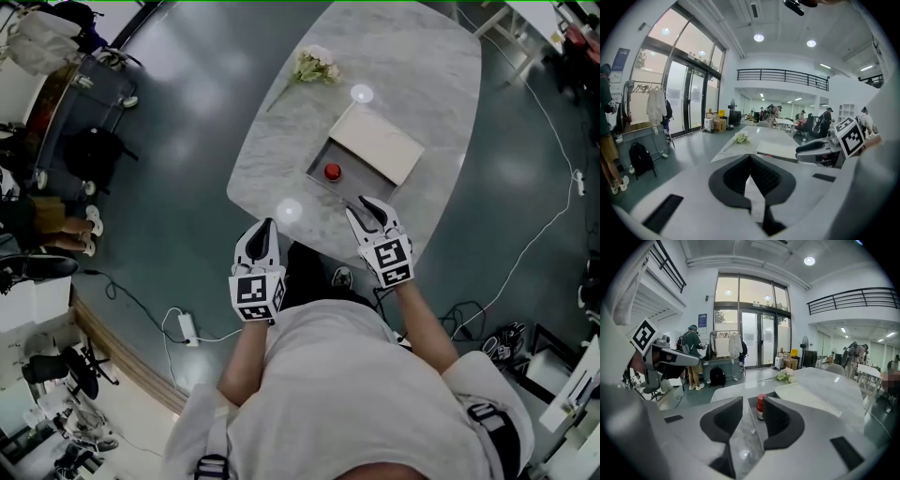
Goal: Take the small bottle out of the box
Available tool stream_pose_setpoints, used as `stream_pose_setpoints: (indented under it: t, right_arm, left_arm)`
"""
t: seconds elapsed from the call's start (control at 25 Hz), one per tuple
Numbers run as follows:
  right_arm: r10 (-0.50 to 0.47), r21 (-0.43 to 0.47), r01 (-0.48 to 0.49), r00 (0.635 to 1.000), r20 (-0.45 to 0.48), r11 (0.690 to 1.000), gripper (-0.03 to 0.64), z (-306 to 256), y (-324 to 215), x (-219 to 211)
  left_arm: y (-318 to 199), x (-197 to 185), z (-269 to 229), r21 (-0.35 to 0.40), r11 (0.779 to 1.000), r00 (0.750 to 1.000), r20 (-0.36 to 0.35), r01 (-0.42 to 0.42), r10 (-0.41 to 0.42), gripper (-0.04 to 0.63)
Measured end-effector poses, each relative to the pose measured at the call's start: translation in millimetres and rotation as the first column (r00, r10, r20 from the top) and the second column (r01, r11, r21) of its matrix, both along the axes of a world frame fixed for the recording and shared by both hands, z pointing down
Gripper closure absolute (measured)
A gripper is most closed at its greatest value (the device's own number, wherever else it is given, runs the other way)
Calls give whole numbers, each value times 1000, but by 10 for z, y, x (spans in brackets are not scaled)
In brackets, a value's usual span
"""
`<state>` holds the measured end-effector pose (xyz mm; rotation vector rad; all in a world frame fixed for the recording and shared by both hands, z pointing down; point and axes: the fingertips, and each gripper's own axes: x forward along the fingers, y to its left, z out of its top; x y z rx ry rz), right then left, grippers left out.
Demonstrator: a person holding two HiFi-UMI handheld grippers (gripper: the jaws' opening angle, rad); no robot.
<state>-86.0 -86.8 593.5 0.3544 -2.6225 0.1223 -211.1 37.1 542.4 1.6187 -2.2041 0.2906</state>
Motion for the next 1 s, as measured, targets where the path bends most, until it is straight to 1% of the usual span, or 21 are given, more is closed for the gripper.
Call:
stream_pose_setpoints:
  t: [0.16,0.32,0.52,0.8,1.0]
  right_arm:
    - [0,-14,0,1000,-20,1000,488,100,-60,-189]
    - [5,-21,-6,999,-44,1000,482,186,-143,-337]
    - [15,-40,-18,997,-75,999,474,264,-242,-513]
    - [24,-53,-31,992,-127,998,459,491,-400,-768]
    - [36,-65,-48,983,-179,997,440,690,-457,-838]
  left_arm:
    - [14,-193,64,-14,1000,1000,-10,12,-13,572]
    - [30,-348,198,-45,999,999,-36,20,-21,572]
    - [-31,-536,293,-61,998,998,-63,12,-16,572]
    - [-293,-719,586,-85,996,992,-126,-35,25,572]
    - [-412,-852,731,-103,993,987,-154,-65,48,572]
